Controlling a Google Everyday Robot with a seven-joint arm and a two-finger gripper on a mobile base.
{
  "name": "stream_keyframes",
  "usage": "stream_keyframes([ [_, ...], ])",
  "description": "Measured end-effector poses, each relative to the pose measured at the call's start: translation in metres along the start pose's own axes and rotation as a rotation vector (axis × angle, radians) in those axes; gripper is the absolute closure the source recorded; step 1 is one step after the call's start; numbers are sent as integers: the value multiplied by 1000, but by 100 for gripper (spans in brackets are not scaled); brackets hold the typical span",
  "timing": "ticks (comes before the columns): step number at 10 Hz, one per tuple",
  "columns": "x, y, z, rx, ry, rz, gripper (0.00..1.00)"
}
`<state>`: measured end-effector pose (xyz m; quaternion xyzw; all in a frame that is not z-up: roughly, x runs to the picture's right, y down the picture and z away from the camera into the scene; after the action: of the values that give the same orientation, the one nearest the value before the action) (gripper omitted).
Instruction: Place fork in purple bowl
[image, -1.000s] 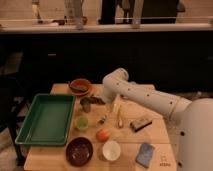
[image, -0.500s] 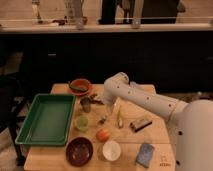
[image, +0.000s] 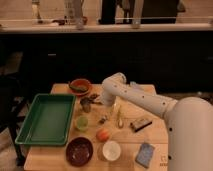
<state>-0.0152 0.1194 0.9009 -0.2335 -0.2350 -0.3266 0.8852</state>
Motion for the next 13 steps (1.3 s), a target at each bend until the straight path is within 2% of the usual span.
stream_keyframes([
  [4, -2, 2, 10, -18, 52, -35, 20],
  [6, 2, 3, 16, -39, 80, -38, 20],
  [7, 4, 3, 18, -48, 87, -39, 20],
  [13, 15, -4, 25, -42, 103, -38, 20],
])
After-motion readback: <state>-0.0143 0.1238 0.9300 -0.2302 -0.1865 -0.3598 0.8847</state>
